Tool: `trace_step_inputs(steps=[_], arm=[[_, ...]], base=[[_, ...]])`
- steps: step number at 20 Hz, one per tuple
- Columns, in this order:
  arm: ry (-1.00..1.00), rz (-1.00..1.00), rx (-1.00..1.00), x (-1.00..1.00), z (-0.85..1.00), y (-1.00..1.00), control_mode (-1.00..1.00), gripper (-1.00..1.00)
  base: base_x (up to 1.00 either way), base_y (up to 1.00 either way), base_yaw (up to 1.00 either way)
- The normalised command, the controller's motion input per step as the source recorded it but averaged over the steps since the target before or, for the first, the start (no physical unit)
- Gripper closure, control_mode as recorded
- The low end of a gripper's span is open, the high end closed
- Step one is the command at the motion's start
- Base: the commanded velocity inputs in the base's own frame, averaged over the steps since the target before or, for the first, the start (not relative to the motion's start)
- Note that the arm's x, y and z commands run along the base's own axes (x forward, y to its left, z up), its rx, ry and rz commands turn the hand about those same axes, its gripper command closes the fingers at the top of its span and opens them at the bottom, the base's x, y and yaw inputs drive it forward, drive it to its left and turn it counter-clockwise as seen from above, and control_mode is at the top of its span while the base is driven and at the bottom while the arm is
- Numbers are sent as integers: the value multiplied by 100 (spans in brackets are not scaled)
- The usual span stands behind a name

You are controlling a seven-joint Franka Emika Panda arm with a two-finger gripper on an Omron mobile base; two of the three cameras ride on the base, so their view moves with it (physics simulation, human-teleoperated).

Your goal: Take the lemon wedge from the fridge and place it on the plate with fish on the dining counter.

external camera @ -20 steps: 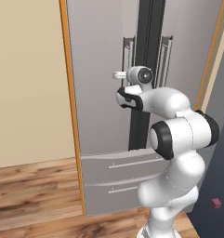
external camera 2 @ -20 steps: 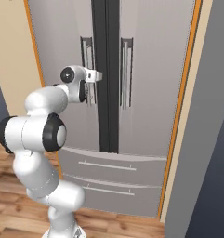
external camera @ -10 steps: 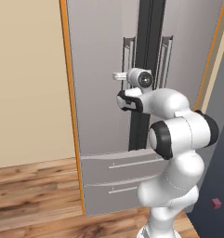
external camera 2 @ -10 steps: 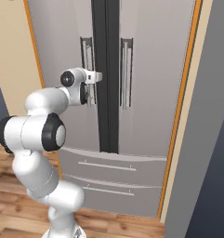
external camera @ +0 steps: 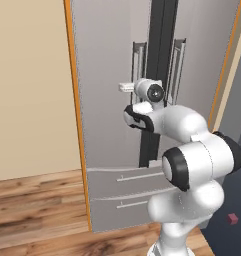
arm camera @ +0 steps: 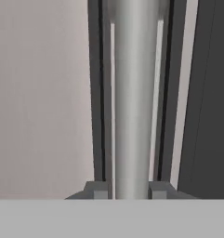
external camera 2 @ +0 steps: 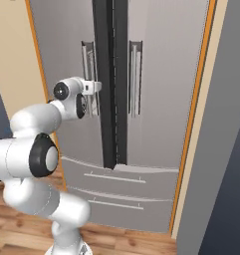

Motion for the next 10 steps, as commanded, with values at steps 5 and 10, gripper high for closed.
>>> trace_step_inputs(steps=[5,10], arm=[[-1,-7,0,-83,27,100,-100,100],[0,-9,0,-88,36,100,-100,100]], base=[[0,0,0],[0,0,0]])
